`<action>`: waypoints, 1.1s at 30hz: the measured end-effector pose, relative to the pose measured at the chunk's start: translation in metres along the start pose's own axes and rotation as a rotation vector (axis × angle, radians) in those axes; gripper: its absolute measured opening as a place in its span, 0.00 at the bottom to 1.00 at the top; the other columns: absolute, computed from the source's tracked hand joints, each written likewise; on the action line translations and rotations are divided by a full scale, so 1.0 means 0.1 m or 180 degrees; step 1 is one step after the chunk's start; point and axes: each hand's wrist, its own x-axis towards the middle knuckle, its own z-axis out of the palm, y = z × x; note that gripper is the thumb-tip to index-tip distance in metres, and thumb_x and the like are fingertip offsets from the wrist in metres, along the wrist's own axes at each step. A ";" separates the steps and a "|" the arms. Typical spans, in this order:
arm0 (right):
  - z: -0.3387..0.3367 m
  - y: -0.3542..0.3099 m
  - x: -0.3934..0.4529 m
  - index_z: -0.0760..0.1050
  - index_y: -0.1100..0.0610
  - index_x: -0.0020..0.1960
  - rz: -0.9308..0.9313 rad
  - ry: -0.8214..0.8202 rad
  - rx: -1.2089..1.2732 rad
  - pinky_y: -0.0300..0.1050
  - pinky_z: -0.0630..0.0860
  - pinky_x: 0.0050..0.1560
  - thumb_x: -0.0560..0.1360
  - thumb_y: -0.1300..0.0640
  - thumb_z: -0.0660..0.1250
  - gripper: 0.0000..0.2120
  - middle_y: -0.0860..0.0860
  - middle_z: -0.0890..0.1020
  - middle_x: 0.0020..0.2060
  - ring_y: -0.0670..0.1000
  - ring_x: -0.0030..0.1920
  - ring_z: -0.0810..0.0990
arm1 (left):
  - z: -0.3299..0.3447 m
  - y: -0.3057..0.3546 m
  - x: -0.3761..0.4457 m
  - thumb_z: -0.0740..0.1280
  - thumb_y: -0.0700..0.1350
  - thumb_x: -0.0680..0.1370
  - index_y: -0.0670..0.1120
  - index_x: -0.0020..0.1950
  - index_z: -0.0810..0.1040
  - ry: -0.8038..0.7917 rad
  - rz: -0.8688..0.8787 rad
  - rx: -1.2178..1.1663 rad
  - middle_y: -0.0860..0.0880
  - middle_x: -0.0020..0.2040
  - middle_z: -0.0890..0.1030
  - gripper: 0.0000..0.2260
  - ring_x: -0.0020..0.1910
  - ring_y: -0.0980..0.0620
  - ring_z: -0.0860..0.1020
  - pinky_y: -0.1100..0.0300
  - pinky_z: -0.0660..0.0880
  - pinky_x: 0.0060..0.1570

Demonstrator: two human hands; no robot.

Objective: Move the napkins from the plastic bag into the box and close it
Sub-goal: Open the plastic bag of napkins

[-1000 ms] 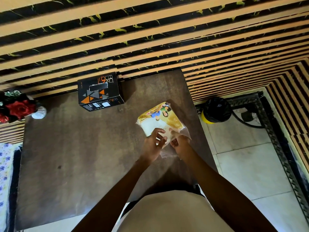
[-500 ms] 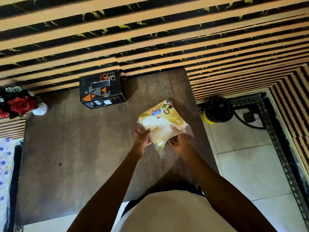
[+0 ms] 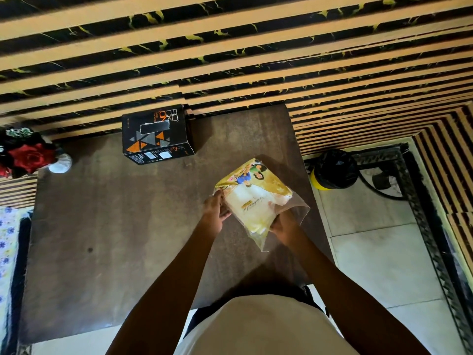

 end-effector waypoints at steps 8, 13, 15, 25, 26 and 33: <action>-0.03 -0.05 0.00 0.70 0.51 0.67 -0.0261 0.0179 -0.0530 0.63 0.77 0.61 0.61 0.39 0.78 0.39 0.55 0.78 0.63 0.60 0.61 0.79 | 0.02 -0.09 -0.03 0.60 0.45 0.81 0.38 0.63 0.74 0.0157 -0.0168 -0.0273 0.40 0.50 0.80 0.15 0.50 0.44 0.79 0.49 0.75 0.53; -0.06 -0.11 -0.02 0.62 0.50 0.73 -0.0455 0.0223 -0.1098 0.63 0.74 0.65 0.71 0.45 0.74 0.36 0.55 0.74 0.68 0.59 0.65 0.75 | -0.02 -0.11 -0.06 0.59 0.44 0.82 0.38 0.54 0.75 0.0377 -0.0189 -0.0436 0.38 0.61 0.77 0.10 0.62 0.40 0.76 0.47 0.74 0.59; -0.06 -0.16 -0.05 0.62 0.52 0.73 -0.0468 0.0218 -0.1163 0.62 0.72 0.67 0.75 0.49 0.70 0.30 0.56 0.73 0.69 0.60 0.66 0.74 | 0.00 -0.11 -0.08 0.60 0.47 0.82 0.39 0.53 0.74 0.0355 -0.0215 -0.0456 0.38 0.58 0.79 0.11 0.59 0.39 0.77 0.47 0.75 0.54; -0.08 -0.25 -0.25 0.73 0.54 0.65 -0.0275 -0.0906 -0.0373 0.58 0.78 0.60 0.81 0.63 0.59 0.14 0.56 0.82 0.62 0.57 0.60 0.81 | -0.21 0.07 0.03 0.69 0.41 0.76 0.43 0.58 0.79 0.0531 0.0069 0.0362 0.41 0.58 0.80 0.11 0.52 0.41 0.79 0.54 0.76 0.37; -0.09 -0.24 -0.26 0.72 0.54 0.67 -0.0267 -0.1003 -0.0357 0.58 0.78 0.60 0.82 0.63 0.59 0.16 0.55 0.82 0.62 0.57 0.61 0.80 | -0.24 0.04 0.04 0.69 0.40 0.75 0.44 0.57 0.80 0.0457 0.0070 0.0412 0.41 0.60 0.80 0.10 0.54 0.42 0.78 0.55 0.76 0.37; -0.05 -0.25 -0.08 0.67 0.57 0.70 -0.0321 -0.0662 -0.1210 0.61 0.75 0.62 0.73 0.51 0.71 0.29 0.62 0.74 0.68 0.64 0.66 0.75 | -0.37 -0.07 0.21 0.71 0.45 0.74 0.43 0.53 0.81 0.0524 0.0559 0.1013 0.40 0.52 0.84 0.10 0.43 0.45 0.80 0.50 0.80 0.49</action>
